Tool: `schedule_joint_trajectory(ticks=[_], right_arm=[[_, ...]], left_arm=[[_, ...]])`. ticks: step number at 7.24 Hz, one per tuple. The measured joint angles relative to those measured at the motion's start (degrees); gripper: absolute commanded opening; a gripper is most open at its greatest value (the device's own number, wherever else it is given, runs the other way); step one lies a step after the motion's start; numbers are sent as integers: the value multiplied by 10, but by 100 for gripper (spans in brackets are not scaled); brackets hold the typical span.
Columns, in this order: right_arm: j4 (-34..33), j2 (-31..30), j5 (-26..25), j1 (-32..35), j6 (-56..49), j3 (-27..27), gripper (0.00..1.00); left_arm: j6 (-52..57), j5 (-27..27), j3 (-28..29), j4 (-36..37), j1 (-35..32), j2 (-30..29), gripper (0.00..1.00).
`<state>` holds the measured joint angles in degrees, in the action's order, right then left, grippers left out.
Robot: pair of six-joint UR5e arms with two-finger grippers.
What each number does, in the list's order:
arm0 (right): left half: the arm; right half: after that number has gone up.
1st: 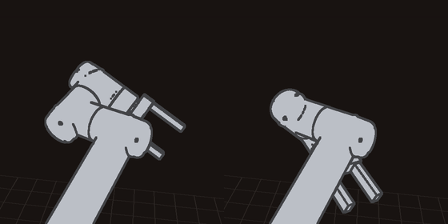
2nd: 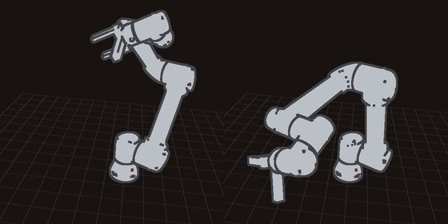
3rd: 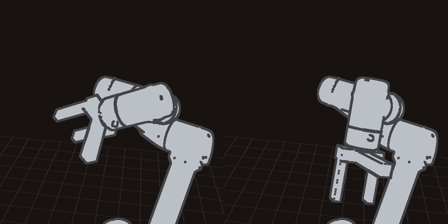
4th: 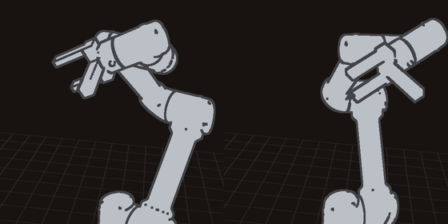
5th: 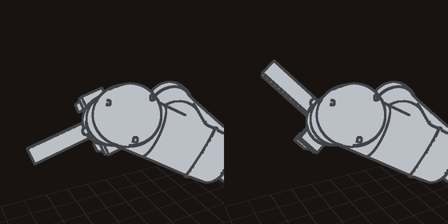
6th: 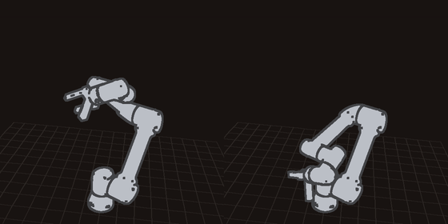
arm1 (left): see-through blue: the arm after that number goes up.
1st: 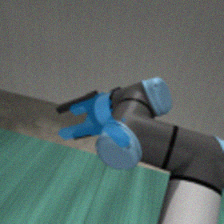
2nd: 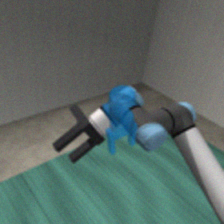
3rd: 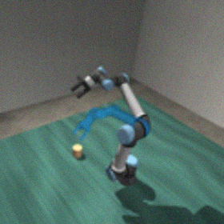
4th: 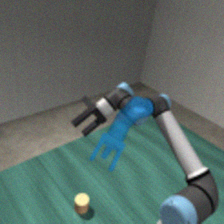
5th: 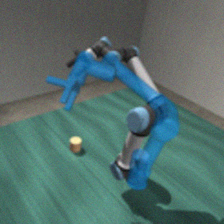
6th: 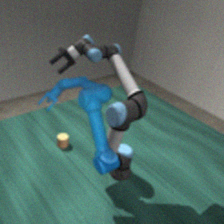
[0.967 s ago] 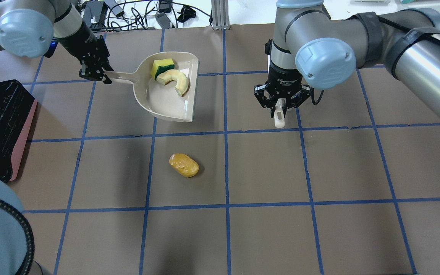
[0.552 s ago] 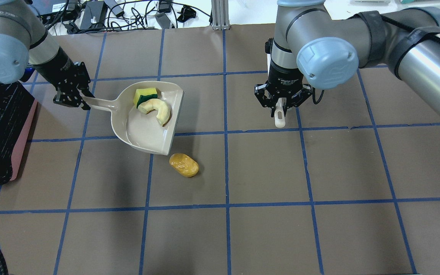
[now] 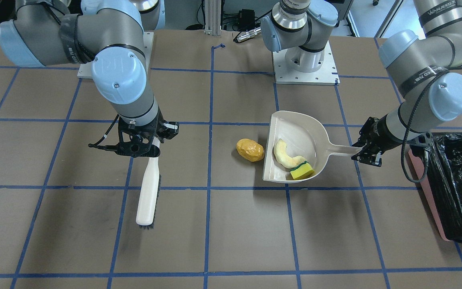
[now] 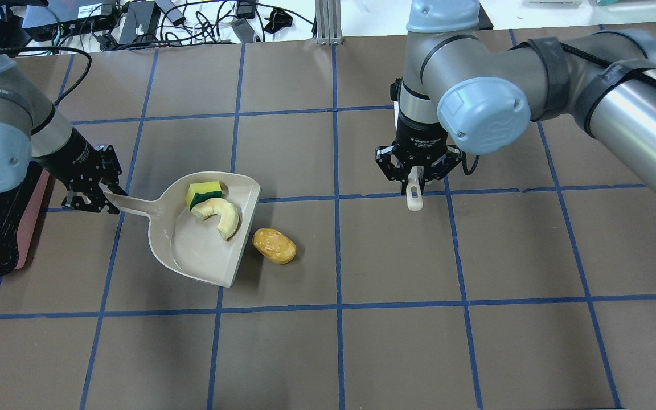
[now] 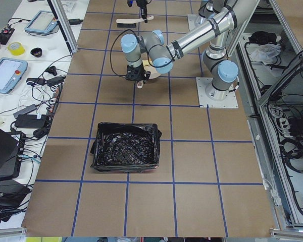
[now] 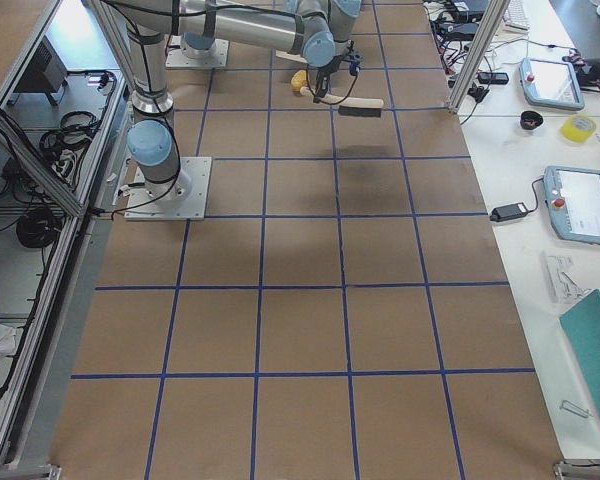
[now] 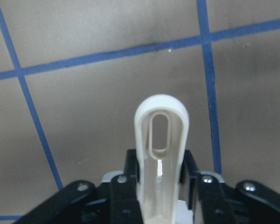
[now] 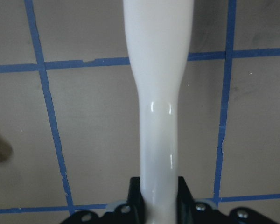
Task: Sweep and dump trash into bin
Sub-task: 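Drag the dustpan toward the yellow potato piece with the left gripper, then sweep the yellow potato piece into the dustpan with the right gripper's brush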
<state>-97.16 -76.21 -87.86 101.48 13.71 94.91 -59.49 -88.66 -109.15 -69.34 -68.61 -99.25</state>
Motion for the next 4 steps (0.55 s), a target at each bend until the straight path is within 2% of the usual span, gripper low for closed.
schedule_joint_trajectory(ticks=[2,4], right_arm=[[-4,4,1,37,29,8,0],[-6,6,29,81,70,30,0]], left_arm=[[-19,0,-78,130,22,6,0],[-61,0,-99,179,19,15,0]])
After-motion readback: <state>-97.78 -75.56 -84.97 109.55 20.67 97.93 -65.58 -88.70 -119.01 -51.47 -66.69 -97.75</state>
